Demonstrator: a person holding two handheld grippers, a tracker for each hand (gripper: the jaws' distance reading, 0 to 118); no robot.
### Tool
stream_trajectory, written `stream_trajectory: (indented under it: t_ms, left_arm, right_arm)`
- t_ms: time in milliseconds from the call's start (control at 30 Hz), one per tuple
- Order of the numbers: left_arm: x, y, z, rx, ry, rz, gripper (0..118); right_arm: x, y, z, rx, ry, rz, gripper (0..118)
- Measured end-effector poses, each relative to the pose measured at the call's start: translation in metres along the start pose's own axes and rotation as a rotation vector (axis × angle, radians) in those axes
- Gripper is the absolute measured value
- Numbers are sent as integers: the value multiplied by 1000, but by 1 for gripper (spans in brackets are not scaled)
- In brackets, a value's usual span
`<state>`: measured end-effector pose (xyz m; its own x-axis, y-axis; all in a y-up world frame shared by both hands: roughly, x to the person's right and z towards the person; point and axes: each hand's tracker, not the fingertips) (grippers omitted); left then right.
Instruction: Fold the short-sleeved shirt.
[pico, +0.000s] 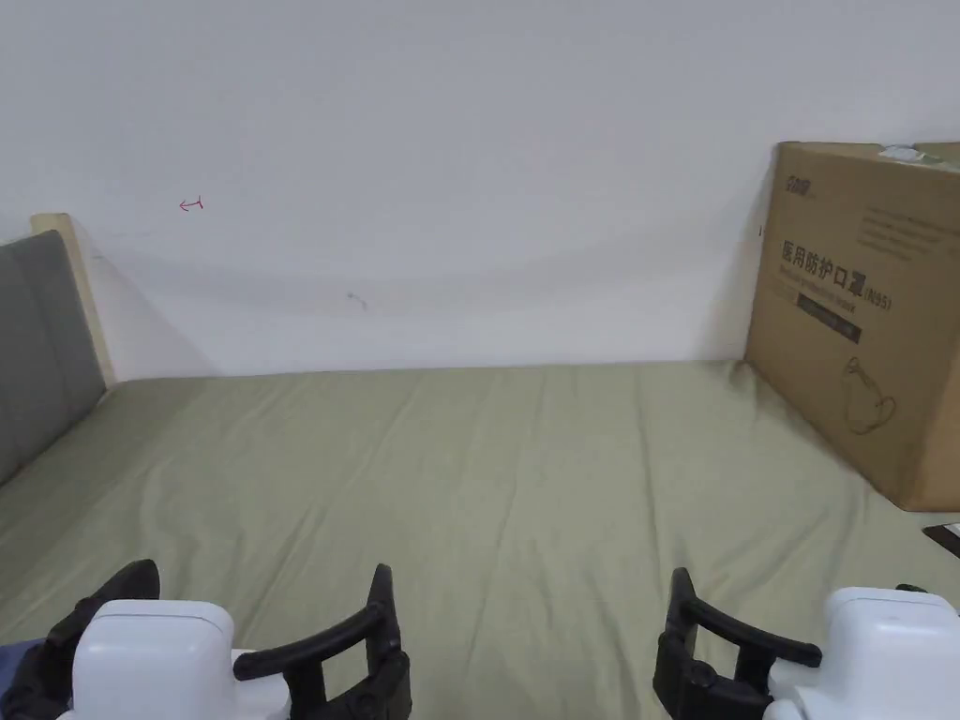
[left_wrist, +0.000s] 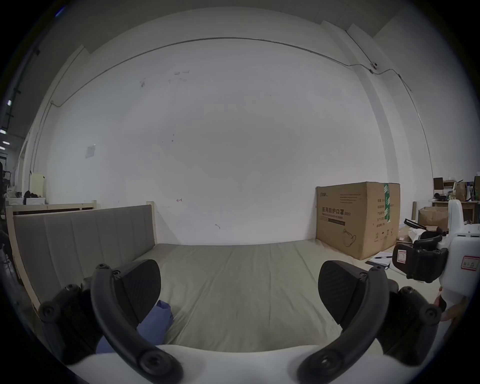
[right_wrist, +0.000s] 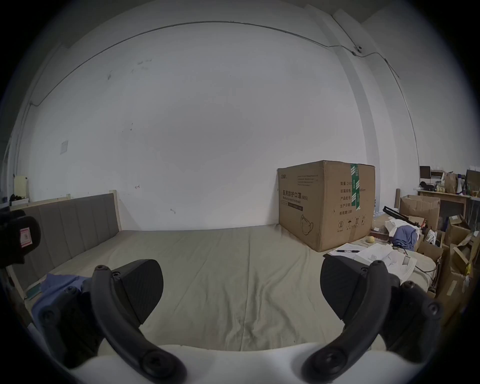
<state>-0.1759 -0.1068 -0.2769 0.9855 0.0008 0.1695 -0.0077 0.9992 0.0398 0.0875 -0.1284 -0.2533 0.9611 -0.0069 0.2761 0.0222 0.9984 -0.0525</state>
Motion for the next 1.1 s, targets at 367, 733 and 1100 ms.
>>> stream_trajectory:
  t_ms: [367,733,1100]
  left_arm:
    - [-10,7,1,-20,-2,68,0]
    - [-35,8,-6,-66,25,107,0]
    - [-121,23,44,-79,348,23,0]
  right_arm:
    - [-6,7,5,14,-11,45,2]
    - [-24,12,-5,-11,67,80,0]
    - [-143,25,-13,-27,535,42,0]
